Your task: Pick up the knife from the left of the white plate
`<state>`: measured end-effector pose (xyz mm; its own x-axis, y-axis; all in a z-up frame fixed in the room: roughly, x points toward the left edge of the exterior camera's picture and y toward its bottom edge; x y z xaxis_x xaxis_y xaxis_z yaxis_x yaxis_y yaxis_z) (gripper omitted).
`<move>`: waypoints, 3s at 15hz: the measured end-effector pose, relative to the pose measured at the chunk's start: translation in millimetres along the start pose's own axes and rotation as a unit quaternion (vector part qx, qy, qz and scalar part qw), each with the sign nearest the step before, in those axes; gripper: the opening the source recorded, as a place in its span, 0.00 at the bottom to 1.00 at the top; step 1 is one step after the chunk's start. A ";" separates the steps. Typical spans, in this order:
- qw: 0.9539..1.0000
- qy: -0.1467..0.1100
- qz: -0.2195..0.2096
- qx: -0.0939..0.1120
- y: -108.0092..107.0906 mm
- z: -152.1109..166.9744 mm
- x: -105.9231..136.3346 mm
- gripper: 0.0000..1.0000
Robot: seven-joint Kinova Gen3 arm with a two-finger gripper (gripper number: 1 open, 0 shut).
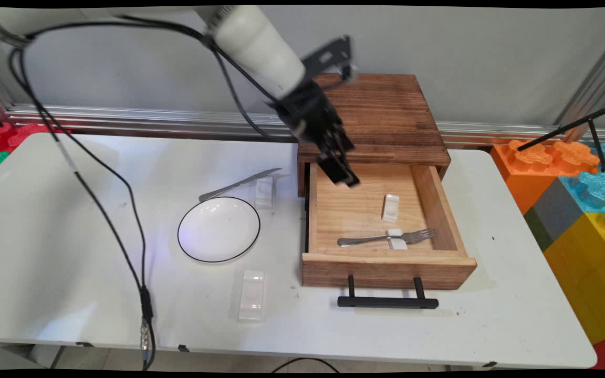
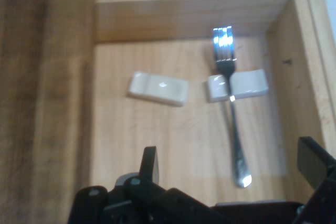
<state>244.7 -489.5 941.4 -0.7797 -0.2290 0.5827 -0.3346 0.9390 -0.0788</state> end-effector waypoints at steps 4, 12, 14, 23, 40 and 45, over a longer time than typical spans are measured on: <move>0.999 -0.001 -0.015 0.034 -23.5 -54.5 -24.2 1.00; 0.995 -0.023 -0.059 0.071 -67.5 -138.2 -104.8 1.00; 0.994 -0.031 -0.072 0.074 -76.5 -147.2 -123.6 1.00; 0.987 -0.079 -0.121 0.064 -112.6 -132.3 -194.2 1.00; 0.987 -0.085 -0.135 0.025 -135.6 -24.2 -269.6 1.00; 0.988 -0.088 -0.123 0.027 -135.3 -4.0 -280.7 1.00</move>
<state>511.0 -551.3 791.8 -0.7498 -0.4934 0.4409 -0.5494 0.8356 0.0007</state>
